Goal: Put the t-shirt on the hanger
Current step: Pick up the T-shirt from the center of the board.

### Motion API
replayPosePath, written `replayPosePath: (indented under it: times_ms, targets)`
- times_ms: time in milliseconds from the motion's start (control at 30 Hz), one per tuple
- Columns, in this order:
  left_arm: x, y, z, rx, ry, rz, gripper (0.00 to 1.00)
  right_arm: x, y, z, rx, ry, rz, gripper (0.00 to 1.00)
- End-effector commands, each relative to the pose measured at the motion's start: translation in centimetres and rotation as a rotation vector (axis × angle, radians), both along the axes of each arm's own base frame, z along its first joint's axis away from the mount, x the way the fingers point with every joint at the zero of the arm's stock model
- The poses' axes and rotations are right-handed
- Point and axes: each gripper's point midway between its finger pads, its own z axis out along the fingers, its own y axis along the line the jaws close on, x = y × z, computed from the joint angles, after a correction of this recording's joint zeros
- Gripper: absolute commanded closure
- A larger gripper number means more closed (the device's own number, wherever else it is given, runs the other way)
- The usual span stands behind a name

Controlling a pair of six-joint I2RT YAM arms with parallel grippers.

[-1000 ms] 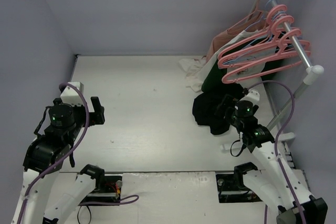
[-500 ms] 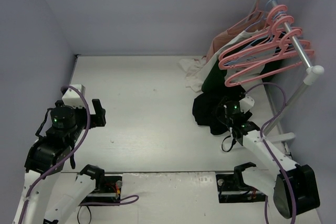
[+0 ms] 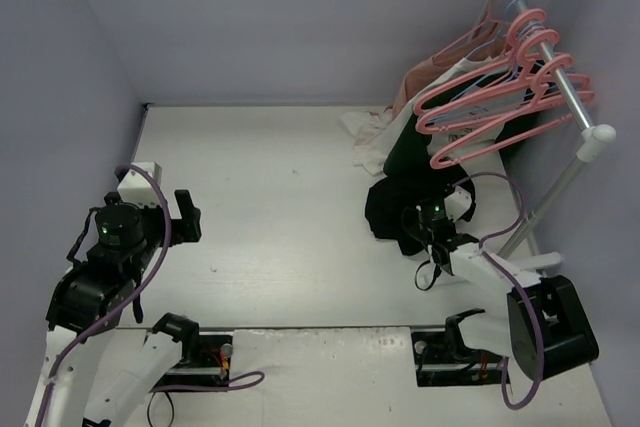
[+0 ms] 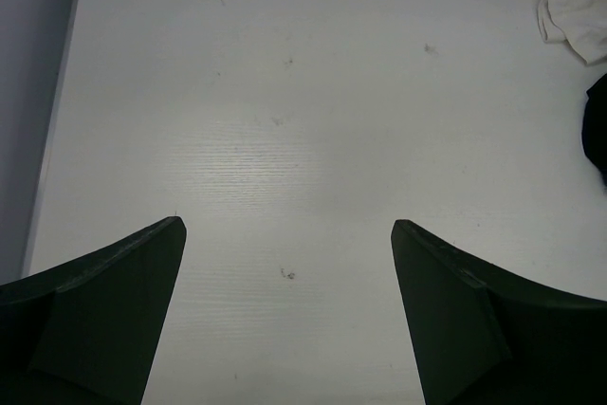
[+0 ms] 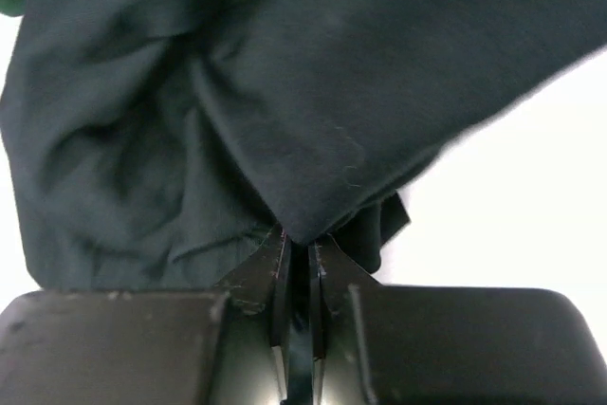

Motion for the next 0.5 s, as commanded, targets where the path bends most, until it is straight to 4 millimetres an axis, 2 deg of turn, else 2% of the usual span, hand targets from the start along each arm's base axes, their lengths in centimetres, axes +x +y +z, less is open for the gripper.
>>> replayPosePath:
  times_ms: [0, 133, 167, 267, 367, 433, 467]
  targets:
    - [0.4, -0.1, 1.0, -0.010, -0.037, 0.003, 0.14, 1.1, 4.7, 5.0, 0.050, -0.156, 0.229, 1.00]
    - [0.3, 0.2, 2.0, -0.008, -0.057, 0.017, 0.14, -0.2, 9.9, 9.4, 0.054, -0.215, 0.443, 1.00]
    - [0.3, 0.3, 2.4, -0.009, -0.064, 0.021, 0.14, -1.1, 12.0, 10.2, 0.057, -0.223, 0.518, 1.00]
    - [0.2, 0.6, 3.0, -0.012, -0.073, 0.042, 0.14, -2.7, 16.1, 12.5, 0.068, -0.248, 0.657, 1.00]
    - [0.1, 0.8, 4.1, -0.017, -0.088, 0.049, 0.14, -4.5, 22.7, 17.2, 0.062, -0.315, 0.847, 1.00]
    - [-0.1, 0.9, 4.9, -0.024, -0.101, 0.054, 0.14, -4.6, 26.7, 20.6, 0.036, -0.372, 0.950, 1.00]
    - [-0.2, 1.0, 5.2, -0.026, -0.106, 0.059, 0.14, -4.4, 28.2, 20.7, 0.019, -0.367, 0.987, 1.00]
